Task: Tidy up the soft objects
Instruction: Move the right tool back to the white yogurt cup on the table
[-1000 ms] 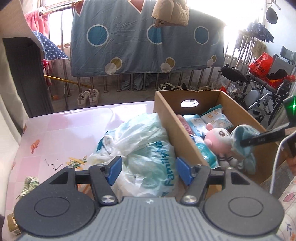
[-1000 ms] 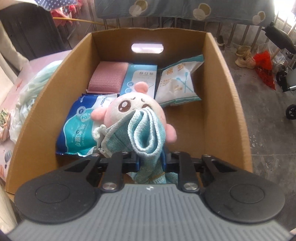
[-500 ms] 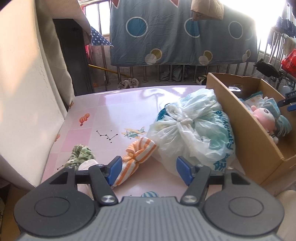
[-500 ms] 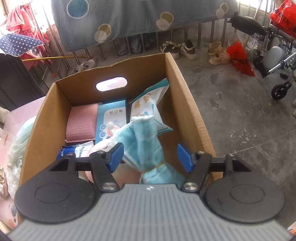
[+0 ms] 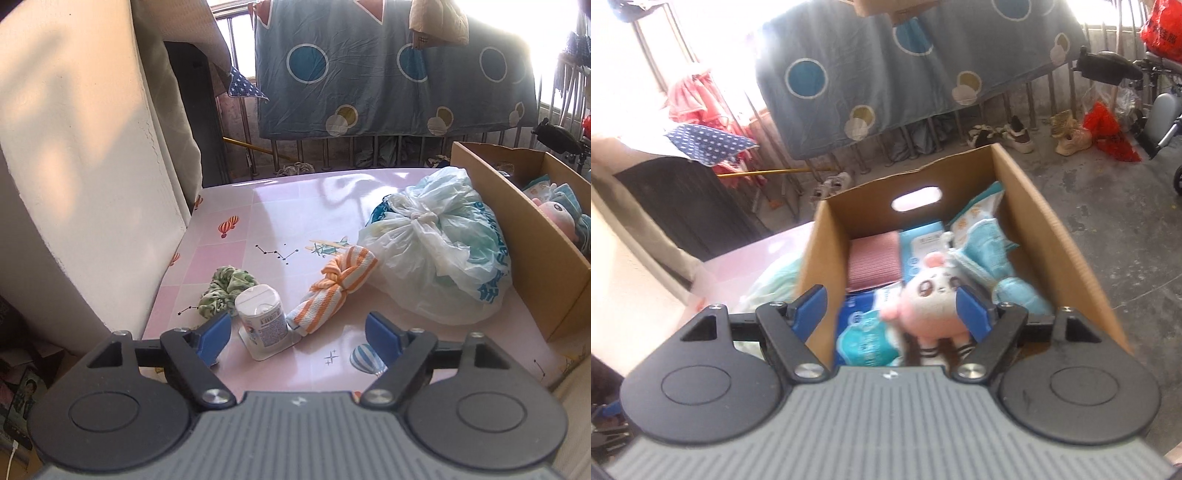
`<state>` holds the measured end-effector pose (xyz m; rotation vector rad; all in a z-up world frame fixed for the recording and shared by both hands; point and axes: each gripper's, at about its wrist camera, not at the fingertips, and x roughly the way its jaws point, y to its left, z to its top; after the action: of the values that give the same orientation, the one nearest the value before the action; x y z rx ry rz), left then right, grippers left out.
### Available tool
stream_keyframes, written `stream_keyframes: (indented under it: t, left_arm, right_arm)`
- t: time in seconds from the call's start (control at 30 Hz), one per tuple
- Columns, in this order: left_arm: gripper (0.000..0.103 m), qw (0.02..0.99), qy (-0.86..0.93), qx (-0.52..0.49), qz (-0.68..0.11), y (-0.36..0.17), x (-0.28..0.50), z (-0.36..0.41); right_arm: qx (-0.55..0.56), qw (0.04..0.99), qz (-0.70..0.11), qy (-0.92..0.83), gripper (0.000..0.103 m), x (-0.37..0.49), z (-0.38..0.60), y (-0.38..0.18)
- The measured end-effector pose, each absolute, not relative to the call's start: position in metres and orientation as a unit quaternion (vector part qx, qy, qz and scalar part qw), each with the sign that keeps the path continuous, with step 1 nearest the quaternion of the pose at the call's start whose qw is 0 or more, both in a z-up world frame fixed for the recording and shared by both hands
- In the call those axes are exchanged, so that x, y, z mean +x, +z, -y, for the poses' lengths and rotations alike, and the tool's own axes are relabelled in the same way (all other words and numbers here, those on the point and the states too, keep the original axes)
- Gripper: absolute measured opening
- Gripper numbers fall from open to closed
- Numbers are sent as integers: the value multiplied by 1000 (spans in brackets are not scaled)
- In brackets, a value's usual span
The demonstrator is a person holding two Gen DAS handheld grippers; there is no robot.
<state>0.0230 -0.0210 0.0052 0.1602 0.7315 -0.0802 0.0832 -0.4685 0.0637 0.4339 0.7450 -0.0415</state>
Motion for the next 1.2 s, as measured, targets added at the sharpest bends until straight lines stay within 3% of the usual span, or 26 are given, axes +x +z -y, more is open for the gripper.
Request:
stream_keyframes:
  t: [0.27, 0.53, 0.9, 1.2]
  left_arm:
    - [81, 938, -11, 79, -338, -6, 4, -4]
    - [80, 941, 18, 29, -337, -20, 2, -37]
    - [76, 930, 66, -21, -361, -42, 11, -85]
    - [79, 918, 105, -86, -373, -50, 7, -141]
  right_arm:
    - [280, 886, -343, 137, 77, 91, 375, 65]
    - [295, 835, -388, 255, 77, 128, 262, 30]
    - [122, 802, -474, 343, 77, 192, 83, -13]
    - [-4, 802, -495, 334, 77, 227, -2, -48]
